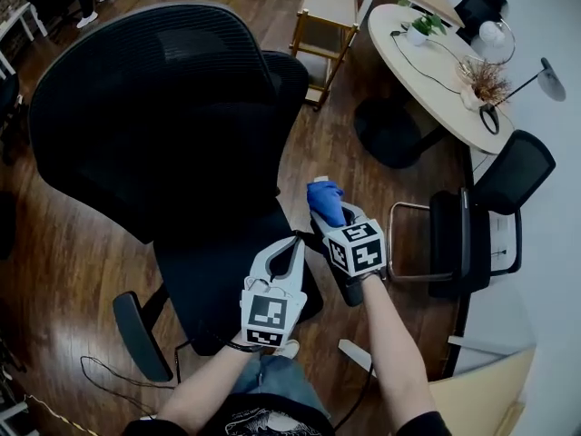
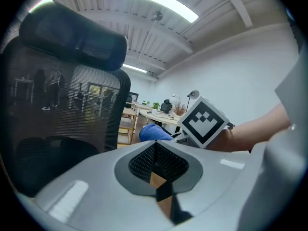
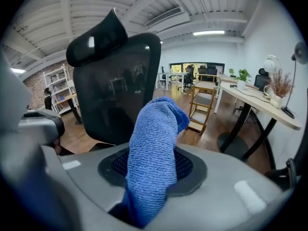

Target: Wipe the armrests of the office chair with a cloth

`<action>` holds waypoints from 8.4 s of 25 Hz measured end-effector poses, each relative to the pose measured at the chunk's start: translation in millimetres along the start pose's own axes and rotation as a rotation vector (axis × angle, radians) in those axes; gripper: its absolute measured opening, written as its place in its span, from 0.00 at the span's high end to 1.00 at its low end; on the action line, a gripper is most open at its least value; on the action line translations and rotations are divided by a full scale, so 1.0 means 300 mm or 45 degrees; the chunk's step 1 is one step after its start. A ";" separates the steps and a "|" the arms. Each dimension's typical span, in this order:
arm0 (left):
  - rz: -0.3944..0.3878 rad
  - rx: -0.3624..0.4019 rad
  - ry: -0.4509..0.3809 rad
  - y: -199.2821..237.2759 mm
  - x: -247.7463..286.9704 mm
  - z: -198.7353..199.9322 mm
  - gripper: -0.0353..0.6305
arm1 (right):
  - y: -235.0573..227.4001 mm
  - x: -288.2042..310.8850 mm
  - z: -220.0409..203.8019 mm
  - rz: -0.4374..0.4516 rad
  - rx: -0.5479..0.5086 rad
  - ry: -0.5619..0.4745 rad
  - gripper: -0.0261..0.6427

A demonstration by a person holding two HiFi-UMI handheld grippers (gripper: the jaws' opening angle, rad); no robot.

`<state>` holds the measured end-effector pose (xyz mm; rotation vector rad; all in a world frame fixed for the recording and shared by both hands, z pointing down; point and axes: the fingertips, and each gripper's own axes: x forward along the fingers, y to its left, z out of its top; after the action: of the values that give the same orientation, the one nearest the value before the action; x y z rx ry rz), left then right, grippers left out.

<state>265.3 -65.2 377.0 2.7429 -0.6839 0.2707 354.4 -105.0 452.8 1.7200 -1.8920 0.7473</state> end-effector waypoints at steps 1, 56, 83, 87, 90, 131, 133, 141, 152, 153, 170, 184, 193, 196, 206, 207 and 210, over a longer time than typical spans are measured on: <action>-0.007 -0.009 0.002 0.017 0.004 0.001 0.94 | -0.004 0.018 -0.005 -0.004 -0.005 0.024 0.75; -0.295 0.072 0.138 -0.332 0.055 -0.152 0.94 | -0.106 -0.624 -0.647 -0.635 0.808 -0.312 0.75; -0.074 -0.024 0.133 -0.207 0.253 -0.122 0.94 | -0.360 -0.415 -0.496 -0.342 0.572 -0.147 0.75; -0.011 -0.047 0.122 -0.170 0.285 -0.112 0.94 | -0.379 -0.354 -0.432 -0.251 0.502 -0.128 0.75; 0.039 -0.067 0.120 -0.141 0.308 -0.107 0.94 | -0.385 -0.301 -0.390 -0.181 0.450 -0.110 0.75; 0.413 -0.222 0.091 0.158 0.225 -0.162 0.94 | -0.207 0.245 0.130 0.191 0.237 -0.163 0.75; 0.411 -0.223 0.090 0.180 0.199 -0.163 0.94 | -0.175 0.248 0.138 0.190 0.228 -0.157 0.75; 0.383 -0.234 0.086 0.239 0.099 -0.173 0.94 | -0.041 0.243 0.132 0.182 0.214 -0.149 0.75; 0.283 -0.228 0.072 0.240 0.020 -0.175 0.94 | 0.092 0.168 0.106 0.143 0.221 -0.180 0.75; 0.269 -0.224 0.071 0.237 0.015 -0.174 0.94 | 0.105 0.159 0.094 0.139 0.231 -0.180 0.75; 0.055 -0.128 0.109 0.097 -0.073 -0.233 0.94 | 0.237 -0.060 -0.227 0.002 0.488 -0.198 0.75; -0.065 -0.128 0.139 -0.065 -0.092 -0.339 0.94 | 0.271 -0.259 -0.518 -0.111 0.525 -0.173 0.75; -0.072 -0.158 0.112 -0.081 -0.059 -0.383 0.94 | 0.296 -0.270 -0.537 -0.103 0.383 -0.188 0.75; -0.065 -0.159 0.107 -0.057 -0.041 -0.398 0.94 | 0.315 -0.177 -0.519 -0.082 0.342 -0.216 0.75; -0.067 -0.146 0.101 0.072 0.025 -0.497 0.94 | 0.166 0.110 -0.603 -0.259 0.315 -0.246 0.75; -0.079 -0.126 0.106 0.080 0.038 -0.514 0.94 | 0.142 0.119 -0.615 -0.288 0.326 -0.252 0.75; -0.093 -0.092 0.116 0.109 0.086 -0.554 0.94 | 0.098 0.140 -0.633 -0.332 0.317 -0.260 0.75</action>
<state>253.8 -48.6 547.2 2.6619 -0.5569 0.3453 318.0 -6.4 619.1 2.2222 -1.7085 0.7529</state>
